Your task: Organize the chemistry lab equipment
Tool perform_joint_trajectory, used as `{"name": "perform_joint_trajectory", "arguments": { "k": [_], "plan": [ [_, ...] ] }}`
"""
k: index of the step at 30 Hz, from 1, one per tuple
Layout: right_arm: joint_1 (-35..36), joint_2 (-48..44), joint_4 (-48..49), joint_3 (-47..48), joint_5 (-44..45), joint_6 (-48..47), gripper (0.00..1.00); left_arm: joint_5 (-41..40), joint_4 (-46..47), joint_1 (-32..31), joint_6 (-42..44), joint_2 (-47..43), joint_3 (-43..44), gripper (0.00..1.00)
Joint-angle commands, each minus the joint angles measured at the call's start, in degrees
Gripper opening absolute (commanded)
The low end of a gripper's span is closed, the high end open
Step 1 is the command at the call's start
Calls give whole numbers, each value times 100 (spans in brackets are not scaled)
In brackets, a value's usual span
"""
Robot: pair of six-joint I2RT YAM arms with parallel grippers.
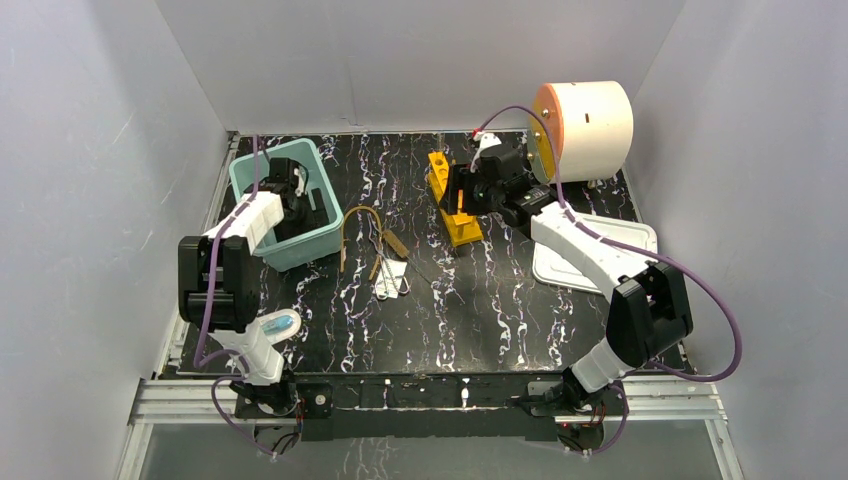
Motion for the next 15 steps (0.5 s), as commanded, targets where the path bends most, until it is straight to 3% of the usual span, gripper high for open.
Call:
{"name": "perform_joint_trajectory", "arguments": {
  "k": [1,9,15],
  "plan": [
    [93,-3,-33,471,82,-30,72,-45,-313,7,-11,-375,475,78],
    [531,85,-123,623,217,-473,73,-200,-813,29,-43,-945,1118,97],
    [1188,428,-371,707,531,-872,73,-74,-1002,34,-9,-1550,1500,98]
  ]
}}
